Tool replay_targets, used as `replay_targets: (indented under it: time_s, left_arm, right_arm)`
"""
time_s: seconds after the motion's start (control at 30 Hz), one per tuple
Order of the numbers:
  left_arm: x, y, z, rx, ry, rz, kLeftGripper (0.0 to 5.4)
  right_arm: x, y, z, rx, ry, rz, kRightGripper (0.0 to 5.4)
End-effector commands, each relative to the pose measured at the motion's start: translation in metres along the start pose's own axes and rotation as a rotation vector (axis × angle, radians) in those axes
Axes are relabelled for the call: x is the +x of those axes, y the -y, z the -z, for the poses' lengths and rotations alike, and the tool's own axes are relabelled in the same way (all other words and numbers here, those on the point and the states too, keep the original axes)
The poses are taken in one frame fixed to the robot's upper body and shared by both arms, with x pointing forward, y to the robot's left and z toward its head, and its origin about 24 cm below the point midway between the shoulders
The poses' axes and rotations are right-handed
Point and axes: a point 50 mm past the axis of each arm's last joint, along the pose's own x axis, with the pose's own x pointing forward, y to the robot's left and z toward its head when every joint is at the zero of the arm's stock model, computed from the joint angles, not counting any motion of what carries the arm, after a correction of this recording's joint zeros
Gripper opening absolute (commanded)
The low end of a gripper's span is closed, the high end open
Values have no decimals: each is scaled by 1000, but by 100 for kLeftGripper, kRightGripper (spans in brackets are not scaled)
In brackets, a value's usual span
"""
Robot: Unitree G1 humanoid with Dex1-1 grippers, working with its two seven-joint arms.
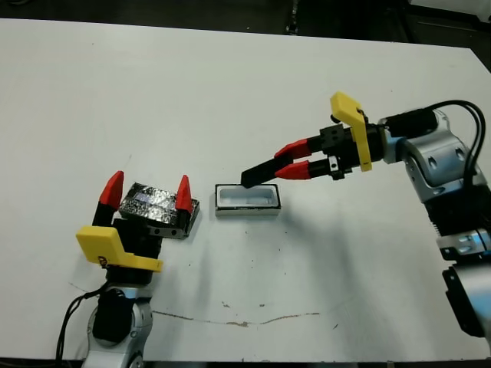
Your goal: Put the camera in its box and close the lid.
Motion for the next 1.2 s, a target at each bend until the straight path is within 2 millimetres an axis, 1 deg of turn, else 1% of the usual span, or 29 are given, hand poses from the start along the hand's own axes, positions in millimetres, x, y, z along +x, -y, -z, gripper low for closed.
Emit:
replay_targets:
  time_s: [0.03, 0.13, 0.23, 0.4, 0.77, 0.97, 1.2]
  left_arm:
    - [-4, -1, 6, 8, -32, -8, 540]
    - [-4, -2, 7, 9, -31, -5, 540]
    - [-4, -1, 6, 10, -34, -8, 540]
    - [-4, -1, 7, 7, -34, -12, 540]
    - [-5, 0, 6, -9, -37, -11, 540]
    - [-5, 1, 7, -16, -35, -13, 540]
    - [-5, 1, 7, -9, -39, -9, 540]
  right_arm:
    - [0, 3, -4, -28, 15, -3, 169]
    - [3, 3, -3, -11, 49, -42, 169]
    - [6, 3, -3, 30, 45, -71, 169]
    - [13, 1, -1, 26, 69, -100, 169]
    - [31, -3, 13, -16, 8, -116, 169]
    - [33, -2, 20, 2, -51, -99, 169]
    - [31, 0, 21, -7, -35, -89, 169]
